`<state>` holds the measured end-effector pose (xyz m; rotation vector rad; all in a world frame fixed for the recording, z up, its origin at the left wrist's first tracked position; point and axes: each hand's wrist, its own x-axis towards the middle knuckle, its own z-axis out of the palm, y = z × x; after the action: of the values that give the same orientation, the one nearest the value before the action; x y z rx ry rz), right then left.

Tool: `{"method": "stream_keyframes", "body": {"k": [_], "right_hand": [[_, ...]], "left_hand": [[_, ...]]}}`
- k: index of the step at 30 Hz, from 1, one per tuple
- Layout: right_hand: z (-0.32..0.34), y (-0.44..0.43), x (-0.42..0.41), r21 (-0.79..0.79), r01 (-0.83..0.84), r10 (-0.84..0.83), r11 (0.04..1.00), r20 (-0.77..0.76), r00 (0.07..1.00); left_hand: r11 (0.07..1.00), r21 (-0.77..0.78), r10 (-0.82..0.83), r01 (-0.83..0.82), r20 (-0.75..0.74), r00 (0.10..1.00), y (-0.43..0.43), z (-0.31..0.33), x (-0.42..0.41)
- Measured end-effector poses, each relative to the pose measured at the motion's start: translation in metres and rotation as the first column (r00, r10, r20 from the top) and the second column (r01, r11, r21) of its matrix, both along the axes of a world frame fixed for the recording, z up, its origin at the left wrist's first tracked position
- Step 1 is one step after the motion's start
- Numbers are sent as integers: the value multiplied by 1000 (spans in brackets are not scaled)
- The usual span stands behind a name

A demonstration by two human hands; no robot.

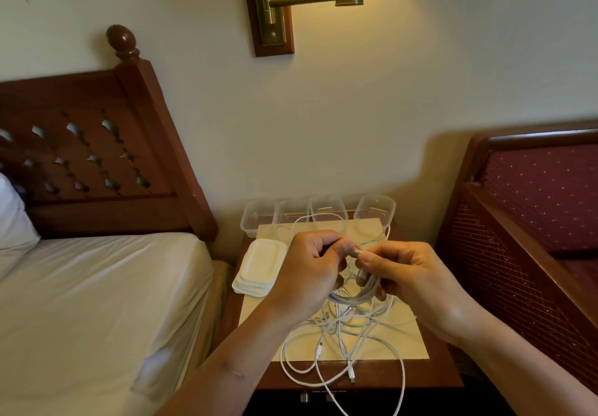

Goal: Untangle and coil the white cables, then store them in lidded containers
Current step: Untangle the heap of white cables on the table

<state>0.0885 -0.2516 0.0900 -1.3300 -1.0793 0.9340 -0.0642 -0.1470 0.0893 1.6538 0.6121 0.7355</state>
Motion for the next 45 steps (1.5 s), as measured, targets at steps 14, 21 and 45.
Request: {"method": "stream_keyframes", "body": {"k": [14,21,45], "right_hand": [[-1,-3,0,158,226,-263,961,275,925],[-12,-3,1,291,137,-282,947,546,789],[-21,7,-13,318,184,-342,930,565,751]], "left_hand": [[965,-221,-151,143,-21,988,11,0,-21],[939,-286,-256,191,-213,943,34,10,-41],[891,-51,453,-450,144,880,-25,-22,-4]]}}
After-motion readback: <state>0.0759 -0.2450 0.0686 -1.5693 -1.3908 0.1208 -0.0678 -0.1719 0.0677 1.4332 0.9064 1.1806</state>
